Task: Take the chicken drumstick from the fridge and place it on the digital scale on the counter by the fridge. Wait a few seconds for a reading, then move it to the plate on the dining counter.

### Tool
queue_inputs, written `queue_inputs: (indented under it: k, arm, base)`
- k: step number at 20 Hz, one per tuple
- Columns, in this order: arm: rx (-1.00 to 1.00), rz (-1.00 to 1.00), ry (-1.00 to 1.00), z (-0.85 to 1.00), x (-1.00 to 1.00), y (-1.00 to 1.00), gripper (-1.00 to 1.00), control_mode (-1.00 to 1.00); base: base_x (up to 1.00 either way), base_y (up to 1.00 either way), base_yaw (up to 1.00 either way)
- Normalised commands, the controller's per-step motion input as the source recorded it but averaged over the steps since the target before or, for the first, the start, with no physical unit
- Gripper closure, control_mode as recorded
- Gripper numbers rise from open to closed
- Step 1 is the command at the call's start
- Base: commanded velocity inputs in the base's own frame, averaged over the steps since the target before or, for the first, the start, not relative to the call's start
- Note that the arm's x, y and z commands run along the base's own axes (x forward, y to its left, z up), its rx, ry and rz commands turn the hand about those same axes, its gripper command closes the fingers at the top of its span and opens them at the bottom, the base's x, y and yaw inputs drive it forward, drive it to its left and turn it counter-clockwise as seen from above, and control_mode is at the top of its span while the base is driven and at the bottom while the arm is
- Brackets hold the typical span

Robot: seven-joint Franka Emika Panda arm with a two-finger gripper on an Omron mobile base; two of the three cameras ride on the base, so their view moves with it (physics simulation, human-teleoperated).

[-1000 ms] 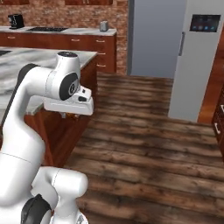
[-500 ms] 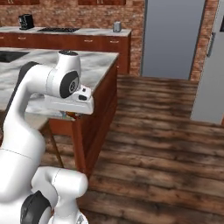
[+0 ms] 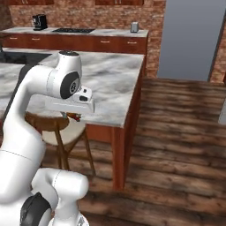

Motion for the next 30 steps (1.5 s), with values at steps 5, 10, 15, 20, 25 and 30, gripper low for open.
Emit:
queue_inputs:
  k: [5,10,15,20,25,30]
  arm:
    - [0.0,0.0,0.0,0.0,0.0,0.0,1.0,1.0]
    - [0.0,0.0,0.0,0.0,0.0,0.0,1.0,1.0]
    - [0.0,0.0,0.0,0.0,0.0,0.0,1.0,1.0]
    - [0.0,0.0,0.0,0.0,0.0,0.0,1.0,1.0]
    - [0.0,0.0,0.0,0.0,0.0,0.0,1.0,1.0]
    - [0.0,0.0,0.0,0.0,0.0,0.0,1.0,1.0]
  base:
    - [0.05,1.0,0.0]
    - [0.13,1.0,0.0]
    - [0.18,1.0,0.0]
    - [0.31,1.0,0.0]
    - [0.47,1.0,0.0]
    - [0.7,1.0,0.0]
